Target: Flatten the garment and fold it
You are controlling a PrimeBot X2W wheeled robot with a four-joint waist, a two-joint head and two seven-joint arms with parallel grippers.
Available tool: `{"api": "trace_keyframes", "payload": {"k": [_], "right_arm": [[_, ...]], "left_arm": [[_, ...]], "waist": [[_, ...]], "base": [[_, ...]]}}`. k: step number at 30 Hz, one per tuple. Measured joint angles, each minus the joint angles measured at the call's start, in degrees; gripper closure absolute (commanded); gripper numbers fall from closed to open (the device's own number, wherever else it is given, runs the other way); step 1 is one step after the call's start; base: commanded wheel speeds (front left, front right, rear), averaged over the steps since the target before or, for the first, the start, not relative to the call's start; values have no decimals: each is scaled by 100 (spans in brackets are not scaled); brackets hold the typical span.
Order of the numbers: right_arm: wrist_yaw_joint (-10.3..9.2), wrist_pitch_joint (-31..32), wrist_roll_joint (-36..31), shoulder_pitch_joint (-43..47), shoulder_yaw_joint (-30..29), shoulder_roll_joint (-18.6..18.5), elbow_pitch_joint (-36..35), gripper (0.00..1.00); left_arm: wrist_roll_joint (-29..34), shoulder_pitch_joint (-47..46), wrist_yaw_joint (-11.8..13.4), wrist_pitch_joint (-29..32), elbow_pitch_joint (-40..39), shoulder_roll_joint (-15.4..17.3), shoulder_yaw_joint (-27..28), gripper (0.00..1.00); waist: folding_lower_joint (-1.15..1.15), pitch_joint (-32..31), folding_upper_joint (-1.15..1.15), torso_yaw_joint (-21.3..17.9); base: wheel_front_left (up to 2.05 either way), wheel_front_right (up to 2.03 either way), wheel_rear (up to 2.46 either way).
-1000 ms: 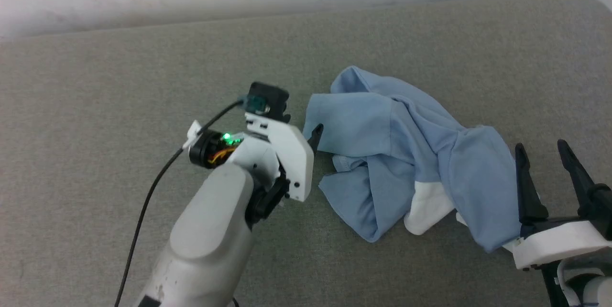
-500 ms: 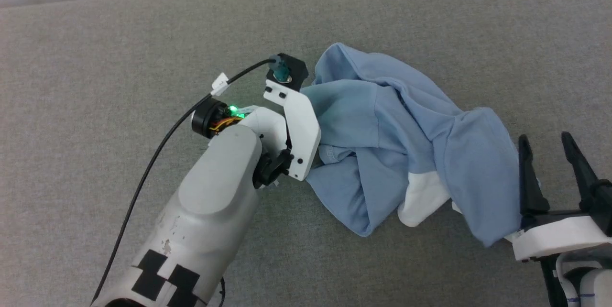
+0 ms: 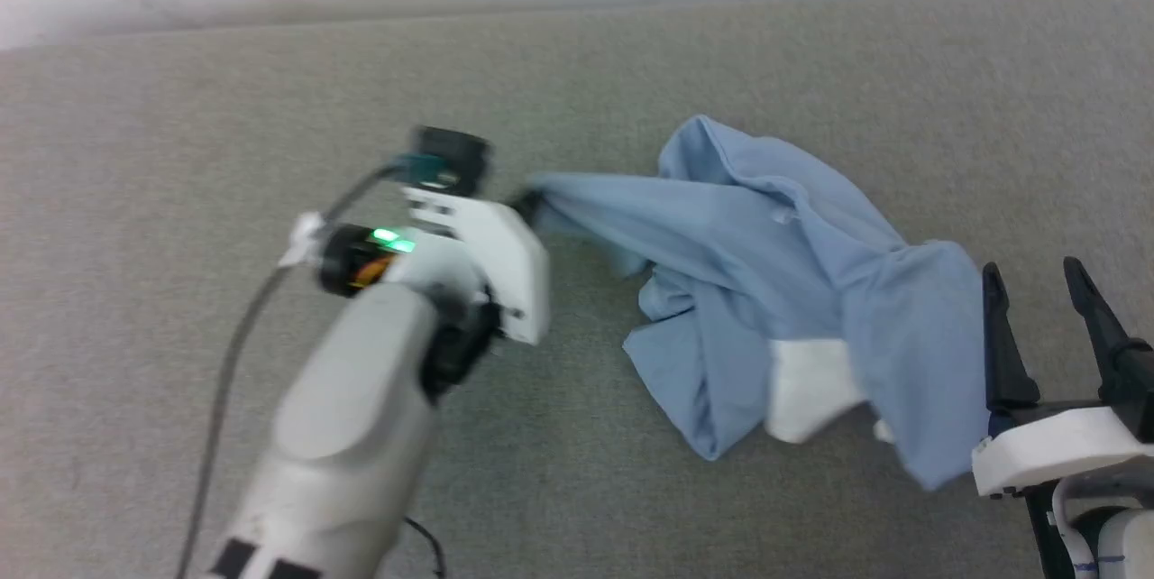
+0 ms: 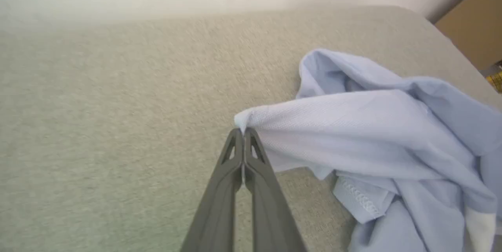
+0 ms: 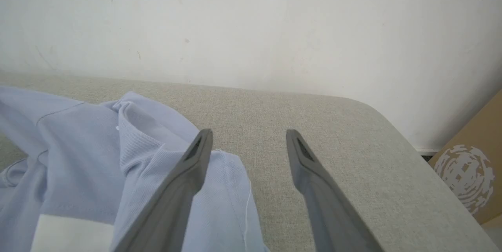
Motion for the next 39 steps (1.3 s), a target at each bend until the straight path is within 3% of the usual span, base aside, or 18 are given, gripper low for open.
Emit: {"api": "trace_keyframes", "payload": {"k": [6,13,18,19,20,27,31,34,39], "right_arm": [[0,129,1,121,36,-42,10,0],[0,226,4,231,132,-36,96,0],[0,304,11,231,264,-31,201,0],[0,320,11,231,272,-33,223,0],[0,321,11,231,291,-35,246,0],[0,361,152,230,504,-166,256,0],[-1,688,691,224,1099,-392,154,0],[-1,1276,1328,164,1621,-624,119,0],[-1,2334,2237,-238,2263,-1140,197,0]], "left_arm": [[-186,716,503,-647,-1314,724,862,100],[-511,2344,1074,-615,-2710,1328,1720,100],[-616,3326,1026,-330,-2729,1307,1445,100],[-628,3388,935,-341,-2671,1247,1330,47],[-625,3413,860,-389,-2592,1191,1232,0],[-343,3344,621,-2000,-2346,994,1217,0],[89,3296,428,-3255,-2357,992,1178,0],[584,3323,398,-3456,-2455,995,1070,0],[1247,3579,400,-3474,-2961,703,1060,0]], "waist": [[-1,-321,0,327],[-1,-589,0,738],[-1,-709,0,955],[-2,-723,0,988],[-1,-738,0,1017],[0,-909,0,1118],[-1,-1017,0,1190],[-1,-1077,0,1256],[0,-1096,0,1412]], "base": [[0,0,0],[0,0,0],[0,0,0],[0,0,0],[0,0,0],[0,0,0],[0,0,0],[0,0,0],[0,0,0]]}}
